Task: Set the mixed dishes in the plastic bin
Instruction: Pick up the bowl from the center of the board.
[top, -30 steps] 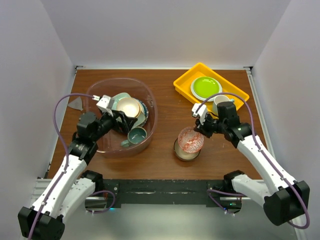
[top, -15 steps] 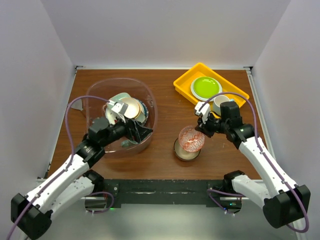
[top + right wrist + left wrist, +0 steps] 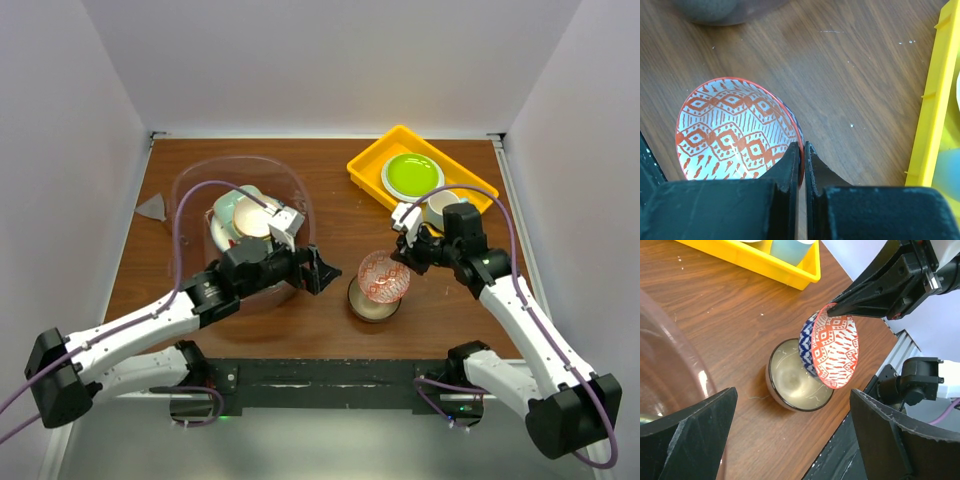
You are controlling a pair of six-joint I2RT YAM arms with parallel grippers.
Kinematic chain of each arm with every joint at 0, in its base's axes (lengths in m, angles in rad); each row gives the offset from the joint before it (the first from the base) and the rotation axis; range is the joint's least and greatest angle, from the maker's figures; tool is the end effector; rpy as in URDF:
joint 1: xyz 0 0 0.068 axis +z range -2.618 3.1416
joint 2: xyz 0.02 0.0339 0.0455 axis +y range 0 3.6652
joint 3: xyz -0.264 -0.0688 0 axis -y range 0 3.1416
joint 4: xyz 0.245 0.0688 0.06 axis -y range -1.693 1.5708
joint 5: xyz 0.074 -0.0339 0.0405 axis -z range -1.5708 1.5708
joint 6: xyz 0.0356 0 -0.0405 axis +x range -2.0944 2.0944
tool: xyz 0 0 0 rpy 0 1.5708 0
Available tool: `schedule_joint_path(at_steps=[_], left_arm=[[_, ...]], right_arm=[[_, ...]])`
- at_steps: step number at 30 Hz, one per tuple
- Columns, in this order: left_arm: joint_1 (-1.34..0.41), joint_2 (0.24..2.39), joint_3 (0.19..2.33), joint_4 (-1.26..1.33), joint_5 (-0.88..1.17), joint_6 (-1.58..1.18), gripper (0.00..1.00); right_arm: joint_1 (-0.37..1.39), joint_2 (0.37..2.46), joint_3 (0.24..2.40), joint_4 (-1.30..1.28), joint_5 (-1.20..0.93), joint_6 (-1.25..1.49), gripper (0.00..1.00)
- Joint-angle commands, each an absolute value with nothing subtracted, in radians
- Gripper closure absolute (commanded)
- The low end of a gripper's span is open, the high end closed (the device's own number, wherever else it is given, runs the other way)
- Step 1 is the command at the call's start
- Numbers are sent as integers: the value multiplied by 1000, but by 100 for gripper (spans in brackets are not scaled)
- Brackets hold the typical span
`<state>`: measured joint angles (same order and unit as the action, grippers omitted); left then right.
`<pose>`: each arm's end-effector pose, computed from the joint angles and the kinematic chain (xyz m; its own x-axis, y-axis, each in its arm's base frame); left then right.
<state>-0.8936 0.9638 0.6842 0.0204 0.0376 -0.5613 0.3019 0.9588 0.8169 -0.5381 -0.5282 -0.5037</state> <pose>0.1414 -0.1780 0.2923 -0.5626 -0.1491 -0.8132 0.5931 0.6124 -0.5227 0.1864 0.0768 0.2885 -0.2212 -0.5055 -0.8340 -0.8424 0.5299 -0.0978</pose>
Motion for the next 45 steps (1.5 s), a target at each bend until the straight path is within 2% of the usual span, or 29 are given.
schedule_joint_path(at_steps=[1, 17, 27, 29, 30, 32, 33, 36, 37, 39, 40, 41, 44, 45], left_arm=[[-960, 1023, 756, 58, -75, -555, 0], [-1065, 1241, 861, 103, -199, -534, 1], [-1115, 1416, 972, 51, -317, -543, 18], [-1144, 1466, 1026, -36, -399, -537, 26], [-1155, 1483, 1047, -70, -431, -534, 35], [-1187, 1537, 1115, -168, -515, -529, 46], [-1195, 1554, 1136, -196, -537, -529, 65], [-1216, 1601, 1203, -282, -606, -526, 95], [-1226, 1611, 1227, -307, -629, -522, 99], [-1235, 1612, 1250, -324, -653, -518, 100], [-1236, 1603, 1253, -325, -658, -511, 100], [-1236, 1595, 1253, -325, -663, -508, 100], [-1235, 1551, 1252, -327, -692, -489, 100], [-1233, 1539, 1252, -328, -710, -482, 100]], right_arm=[[298, 933, 861, -497, -577, -486, 100], [298, 939, 864, -500, -595, -482, 100], [298, 936, 864, -500, -595, -480, 100], [295, 934, 864, -499, -594, -480, 100], [296, 936, 864, -500, -594, -479, 100], [296, 934, 862, -497, -592, -479, 100], [296, 936, 862, -497, -594, -477, 100], [295, 934, 861, -495, -594, -476, 100], [295, 936, 861, -497, -597, -476, 100], [296, 933, 862, -502, -603, -479, 100], [296, 933, 864, -505, -606, -483, 97], [296, 930, 864, -505, -615, -483, 82], [296, 925, 867, -514, -633, -494, 59], [295, 923, 870, -518, -638, -495, 45]])
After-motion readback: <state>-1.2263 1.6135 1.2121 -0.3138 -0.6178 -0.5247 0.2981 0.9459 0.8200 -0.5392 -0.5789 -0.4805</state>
